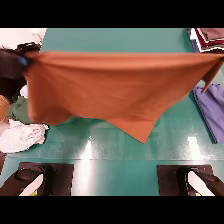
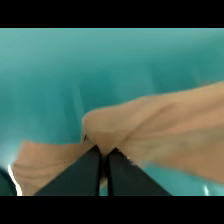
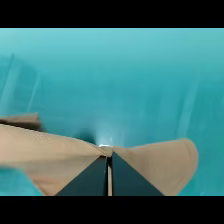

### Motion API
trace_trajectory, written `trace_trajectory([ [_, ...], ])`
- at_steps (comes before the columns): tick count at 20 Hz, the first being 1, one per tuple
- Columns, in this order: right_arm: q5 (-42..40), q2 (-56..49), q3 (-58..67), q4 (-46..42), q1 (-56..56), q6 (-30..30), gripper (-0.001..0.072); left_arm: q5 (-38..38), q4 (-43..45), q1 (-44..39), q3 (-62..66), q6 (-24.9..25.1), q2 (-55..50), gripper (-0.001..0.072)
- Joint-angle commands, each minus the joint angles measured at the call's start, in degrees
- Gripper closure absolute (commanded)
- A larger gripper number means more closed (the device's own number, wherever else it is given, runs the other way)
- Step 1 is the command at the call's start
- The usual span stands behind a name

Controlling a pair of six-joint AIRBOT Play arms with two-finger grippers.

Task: Fold the shirts.

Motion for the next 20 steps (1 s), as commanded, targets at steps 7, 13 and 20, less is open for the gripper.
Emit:
trace_trajectory([
  [7, -20.52, -7.34, -14.38, -0.13, 10.4, -0.24, 0.0699, 27.61, -0.31, 0.04, -24.15, 0.15, -0.2, 0.0676],
  [13, -18.95, -7.08, -3.28, -3.37, 15.19, -3.21, 0.0699, 22.93, 1.4, 0.04, -12.24, 0.61, 0.74, 0.0676],
  [20, -15.8, 8.28, 12.7, -10.64, 13.25, -3.19, 0.0699, 6.93, -2.54, 0.04, 20.94, 2.1, 5.25, 0.0676],
])
